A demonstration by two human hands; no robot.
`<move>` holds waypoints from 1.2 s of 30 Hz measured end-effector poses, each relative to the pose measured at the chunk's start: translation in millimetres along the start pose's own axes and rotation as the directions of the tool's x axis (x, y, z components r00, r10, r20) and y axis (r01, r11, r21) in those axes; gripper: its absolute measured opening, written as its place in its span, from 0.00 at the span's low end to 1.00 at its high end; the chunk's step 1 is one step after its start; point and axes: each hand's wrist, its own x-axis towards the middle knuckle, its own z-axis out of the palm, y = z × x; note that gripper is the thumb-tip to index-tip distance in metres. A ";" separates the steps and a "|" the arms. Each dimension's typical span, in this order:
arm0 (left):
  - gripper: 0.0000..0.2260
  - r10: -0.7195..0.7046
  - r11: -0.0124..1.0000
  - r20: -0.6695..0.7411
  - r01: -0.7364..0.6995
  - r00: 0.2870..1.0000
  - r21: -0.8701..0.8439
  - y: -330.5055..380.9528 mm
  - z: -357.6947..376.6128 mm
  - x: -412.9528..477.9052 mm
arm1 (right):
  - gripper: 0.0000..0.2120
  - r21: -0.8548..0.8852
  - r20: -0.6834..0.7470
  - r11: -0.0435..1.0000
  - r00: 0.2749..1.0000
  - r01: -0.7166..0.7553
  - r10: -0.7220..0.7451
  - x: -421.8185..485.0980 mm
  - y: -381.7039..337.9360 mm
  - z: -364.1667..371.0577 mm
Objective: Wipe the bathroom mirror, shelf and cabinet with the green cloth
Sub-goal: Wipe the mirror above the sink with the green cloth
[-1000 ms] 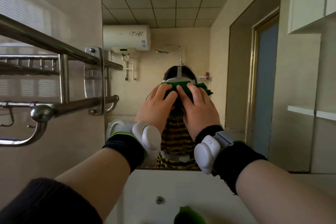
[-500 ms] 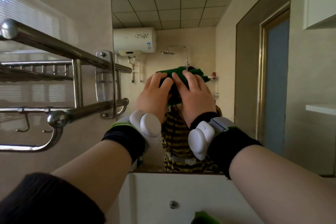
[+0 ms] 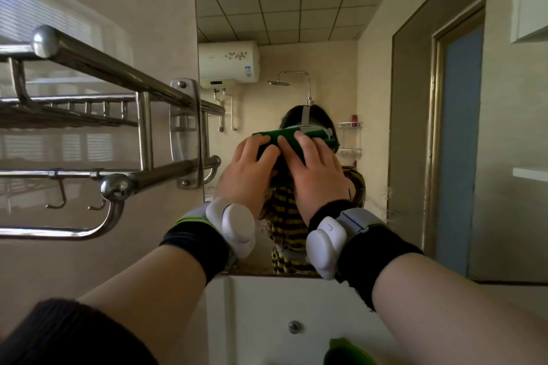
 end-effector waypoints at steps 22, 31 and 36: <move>0.22 -0.047 0.999 -0.082 0.048 0.996 0.017 -25.4 -3.7 3.6 | 0.29 0.029 -0.082 0.999 0.996 0.021 -0.019 26.5 -23.4 8.5; 0.23 -0.041 0.998 -0.060 0.043 0.997 0.037 -42.9 0.4 -25.4 | 0.26 0.028 -0.038 0.998 0.998 0.050 -0.049 8.4 -42.5 22.5; 0.21 -0.027 0.999 -0.065 0.030 0.998 0.038 -47.4 -2.9 -20.9 | 0.29 -0.009 0.007 0.993 0.993 0.114 -0.114 13.6 -37.1 16.1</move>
